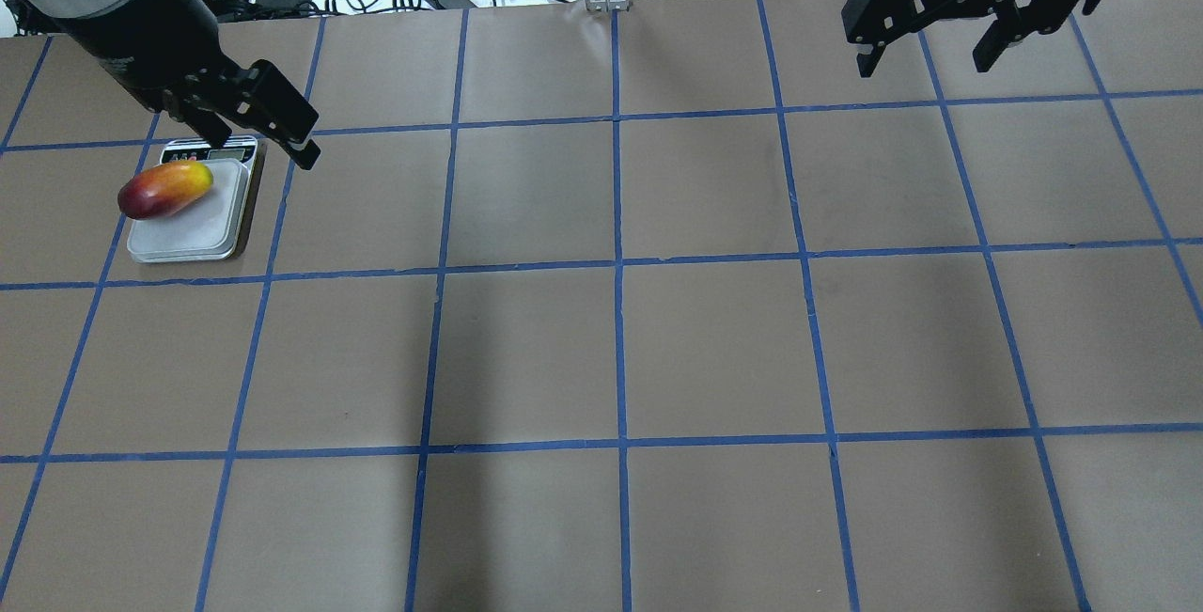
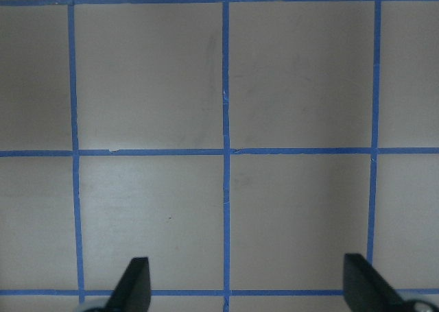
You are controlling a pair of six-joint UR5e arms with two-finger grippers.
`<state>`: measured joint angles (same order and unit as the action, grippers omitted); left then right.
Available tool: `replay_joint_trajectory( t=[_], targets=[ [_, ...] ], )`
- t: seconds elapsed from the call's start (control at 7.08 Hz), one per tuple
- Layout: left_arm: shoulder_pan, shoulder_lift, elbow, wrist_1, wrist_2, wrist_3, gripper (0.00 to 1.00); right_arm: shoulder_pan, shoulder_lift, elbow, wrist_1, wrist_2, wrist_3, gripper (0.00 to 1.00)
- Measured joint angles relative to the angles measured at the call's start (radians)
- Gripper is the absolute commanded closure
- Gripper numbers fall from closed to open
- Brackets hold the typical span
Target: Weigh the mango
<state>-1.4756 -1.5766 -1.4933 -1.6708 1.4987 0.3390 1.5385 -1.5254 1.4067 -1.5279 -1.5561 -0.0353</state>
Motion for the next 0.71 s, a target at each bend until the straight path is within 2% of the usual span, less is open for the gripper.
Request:
replay_joint_trajectory(
  t=[0.28,0.71],
  targets=[
    [-0.061,-0.012,0.002,0.032,0.027,-0.241,0.00,0.000,0.000,0.000,0.000,0.000,0.000,0.00],
    [-0.094,-0.025,0.009,0.081,0.094,-0.324,0.00,0.000,-0.001,0.000,0.000,0.000,0.000,0.00]
  ],
)
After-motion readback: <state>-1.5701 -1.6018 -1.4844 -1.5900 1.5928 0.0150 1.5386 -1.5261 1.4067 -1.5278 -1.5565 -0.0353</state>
